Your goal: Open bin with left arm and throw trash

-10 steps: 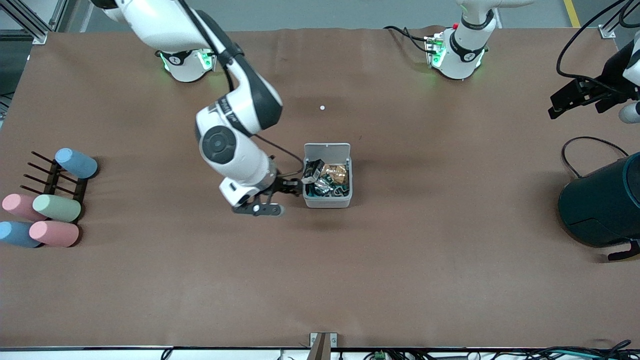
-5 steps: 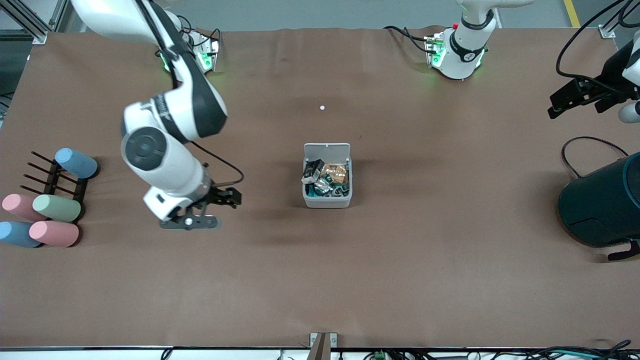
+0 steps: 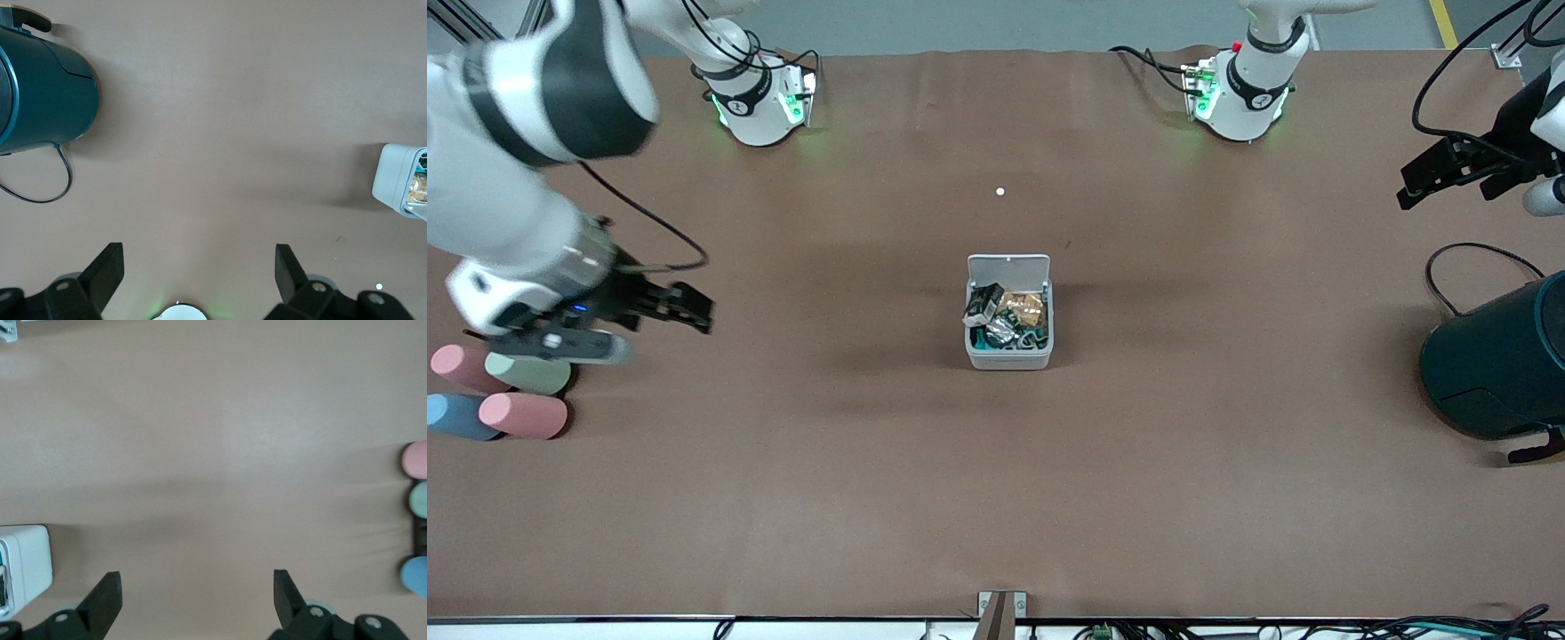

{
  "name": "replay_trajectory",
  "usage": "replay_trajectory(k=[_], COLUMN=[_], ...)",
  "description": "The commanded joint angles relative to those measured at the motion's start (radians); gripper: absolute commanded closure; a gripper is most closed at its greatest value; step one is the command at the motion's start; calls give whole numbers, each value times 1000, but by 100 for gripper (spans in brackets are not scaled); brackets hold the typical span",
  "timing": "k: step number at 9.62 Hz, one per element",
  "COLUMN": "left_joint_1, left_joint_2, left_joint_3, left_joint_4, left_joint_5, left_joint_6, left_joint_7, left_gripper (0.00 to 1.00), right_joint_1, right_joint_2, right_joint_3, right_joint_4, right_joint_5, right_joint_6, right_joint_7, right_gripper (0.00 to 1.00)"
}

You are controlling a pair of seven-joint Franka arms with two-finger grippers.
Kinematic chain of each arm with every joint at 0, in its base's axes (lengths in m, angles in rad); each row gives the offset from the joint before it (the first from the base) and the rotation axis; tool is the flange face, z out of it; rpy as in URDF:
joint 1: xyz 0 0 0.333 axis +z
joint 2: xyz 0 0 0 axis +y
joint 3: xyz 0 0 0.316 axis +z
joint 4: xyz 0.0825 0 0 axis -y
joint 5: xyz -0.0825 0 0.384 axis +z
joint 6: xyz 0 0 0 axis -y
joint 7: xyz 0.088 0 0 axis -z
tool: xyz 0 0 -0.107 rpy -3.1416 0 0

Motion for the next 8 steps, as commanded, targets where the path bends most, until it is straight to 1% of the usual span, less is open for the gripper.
replay_trajectory(k=[1,2,3,4,5,8], left_joint_1=[2,1,1,1,1,-1], left_joint_2=[-7,-6,-6,-6,-4,-4], left_joint_3=[-2,-2,-2,-2,0,-2], left_joint_4=[-1,1,1,1,1,7], left_joint_5=[-23,-38,-37,-35,-31,-31], left_joint_6=[9,11,11,11,11,8], left_joint_7=[1,-2,-2,-2,-4,-20], left_gripper=[0,0,0,0,0,0], right_joint_1=[-116,-156,-191,-208,-214,-205], right_joint_2=[-110,-136,-160,-176,-193,-191], right_joint_3=[42,42,42,41,41,39], right_joint_4=[-47,-46,-43,-35,-29,-33], right_joint_5=[-8,-8,-8,-7,-7,-8], right_joint_6=[-63,-75,-92,-141,-169,-166], right_joint_7=[-57,-129,-163,-167,-167,-167], right_gripper=[0,0,0,0,0,0])
